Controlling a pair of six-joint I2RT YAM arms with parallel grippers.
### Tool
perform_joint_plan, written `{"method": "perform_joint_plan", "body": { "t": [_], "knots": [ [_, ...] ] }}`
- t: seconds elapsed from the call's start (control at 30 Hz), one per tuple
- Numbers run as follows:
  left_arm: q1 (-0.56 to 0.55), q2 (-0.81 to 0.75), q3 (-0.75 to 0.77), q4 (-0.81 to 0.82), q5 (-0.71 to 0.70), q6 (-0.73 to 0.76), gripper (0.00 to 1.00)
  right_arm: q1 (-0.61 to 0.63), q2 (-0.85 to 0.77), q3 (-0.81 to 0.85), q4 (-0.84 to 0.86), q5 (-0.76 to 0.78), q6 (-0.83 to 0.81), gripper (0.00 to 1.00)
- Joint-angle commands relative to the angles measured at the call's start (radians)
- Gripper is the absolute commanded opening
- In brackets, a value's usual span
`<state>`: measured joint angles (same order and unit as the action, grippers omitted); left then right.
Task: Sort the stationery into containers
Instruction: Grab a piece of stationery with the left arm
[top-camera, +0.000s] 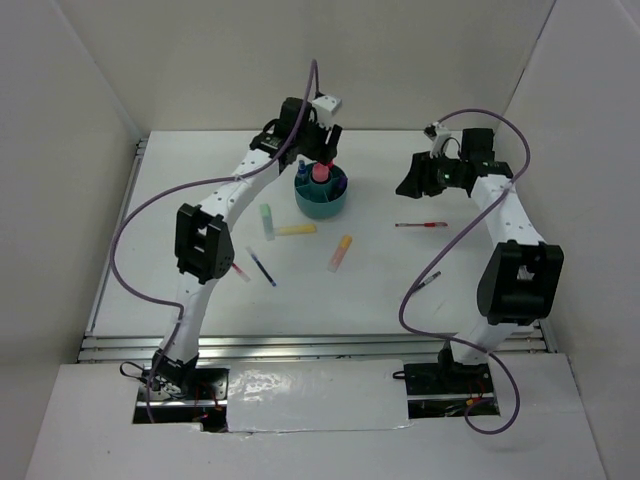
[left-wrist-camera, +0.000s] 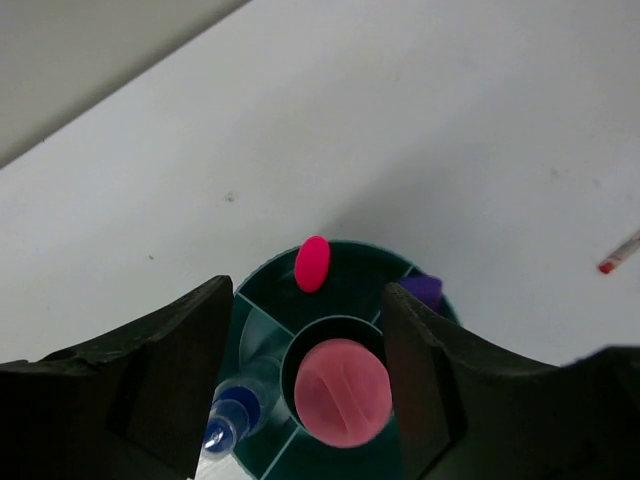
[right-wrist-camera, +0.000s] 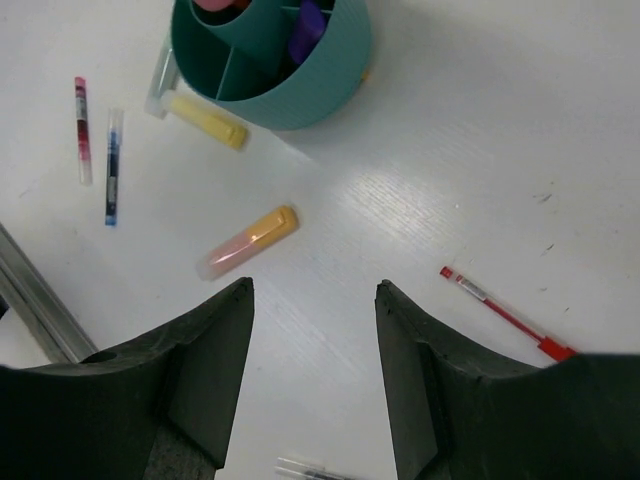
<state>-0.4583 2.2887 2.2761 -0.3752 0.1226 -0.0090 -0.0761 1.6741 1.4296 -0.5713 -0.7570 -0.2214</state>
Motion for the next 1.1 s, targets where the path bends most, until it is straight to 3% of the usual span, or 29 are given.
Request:
{"method": "perform_joint_plan", "body": {
  "t": [0.0,0.23,1.07],
  "knots": [
    [0.006,0.044,0.071,0.012,-0.066,0.049,0.72,-0.005,-0.062,-0.040,0.004,-0.056,0.036,0.59],
    [0.027,0.083,0.053,0.076,-0.044,0.078,0.68,-0.011,-0.076,-0.064,0.025,-0.084,0.079,0.59],
    [0.047,0.146,0.074,0.058,0.109,0.075,0.70,-0.036,-0.017,-0.041,-0.012,-0.111,0.080,0.60]
  ]
}}
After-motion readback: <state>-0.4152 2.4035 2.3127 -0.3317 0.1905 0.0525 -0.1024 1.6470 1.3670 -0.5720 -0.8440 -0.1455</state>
